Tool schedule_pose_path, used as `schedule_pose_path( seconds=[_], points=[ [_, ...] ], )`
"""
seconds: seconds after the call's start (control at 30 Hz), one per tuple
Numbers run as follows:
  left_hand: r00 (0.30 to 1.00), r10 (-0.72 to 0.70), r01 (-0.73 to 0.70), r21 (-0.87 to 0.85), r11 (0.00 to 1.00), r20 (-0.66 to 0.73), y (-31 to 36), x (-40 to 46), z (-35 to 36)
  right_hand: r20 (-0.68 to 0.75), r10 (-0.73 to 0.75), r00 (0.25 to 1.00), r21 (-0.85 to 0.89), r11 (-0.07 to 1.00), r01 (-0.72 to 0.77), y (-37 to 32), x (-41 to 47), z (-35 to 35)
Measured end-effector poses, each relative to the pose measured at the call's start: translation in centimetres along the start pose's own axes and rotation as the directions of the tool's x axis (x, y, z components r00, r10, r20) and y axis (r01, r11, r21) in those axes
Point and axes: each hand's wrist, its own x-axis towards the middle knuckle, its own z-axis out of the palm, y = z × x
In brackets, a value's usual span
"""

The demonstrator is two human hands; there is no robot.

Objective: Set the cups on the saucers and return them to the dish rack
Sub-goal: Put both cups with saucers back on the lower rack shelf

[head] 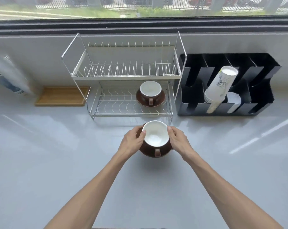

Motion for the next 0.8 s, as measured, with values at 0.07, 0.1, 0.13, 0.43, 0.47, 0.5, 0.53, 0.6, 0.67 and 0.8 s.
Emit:
schedule_pose_path(
  seconds=[0.07, 0.1, 0.13, 0.43, 0.47, 0.5, 0.53, 0.6, 0.67, 0.8],
  points=[
    [0.999, -0.017, 0.017, -0.004, 1.0, -0.037, -0.2, 0.4, -2.1, 0.031, -0.014, 0.999, -0.01, 1.0, 0.014, -1.6, 0.9, 1.4],
    [0.998, -0.021, 0.021, -0.01, 1.0, -0.055, -0.3, 0.6, -3.1, 0.043, -0.022, 0.999, -0.013, 1.0, 0.022, -2.5, 1.4, 2.2],
    [0.997, -0.022, 0.021, -0.017, 1.0, -0.071, -0.4, 0.9, -4.2, 0.055, -0.036, 0.998, -0.013, 0.999, 0.036, -3.3, 1.9, 2.9],
    [0.983, -0.039, 0.027, -0.067, 0.997, -0.179, -0.4, 6.2, -11.7, 0.095, -0.08, 0.992, -0.031, 0.996, 0.084, -10.4, 6.7, 8.4],
    [0.981, -0.04, 0.026, -0.077, 0.997, -0.19, -0.3, 6.9, -12.4, 0.093, -0.084, 0.992, -0.038, 0.995, 0.088, -11.1, 7.4, 8.8],
    [0.979, -0.04, 0.024, -0.083, 0.996, -0.201, -0.2, 7.7, -12.9, 0.092, -0.088, 0.992, -0.044, 0.995, 0.093, -11.7, 8.1, 9.2],
    [0.977, -0.042, 0.024, -0.09, 0.996, -0.209, -0.2, 8.5, -13.5, 0.088, -0.091, 0.992, -0.049, 0.994, 0.096, -12.2, 8.9, 9.6],
    [0.976, -0.045, 0.024, -0.1, 0.995, -0.215, 0.0, 10.1, -14.4, 0.077, -0.086, 0.993, -0.052, 0.995, 0.09, -13.0, 10.3, 10.3],
    [0.976, -0.042, 0.022, -0.097, 0.995, -0.213, 0.0, 11.8, -15.0, 0.069, -0.078, 0.995, -0.041, 0.996, 0.081, -13.6, 11.8, 11.1],
    [0.978, -0.03, 0.018, -0.063, 0.998, -0.208, -0.3, 14.8, -15.9, 0.071, -0.073, 0.995, -0.06, 0.995, 0.077, -14.4, 14.4, 12.1]
  ],
)
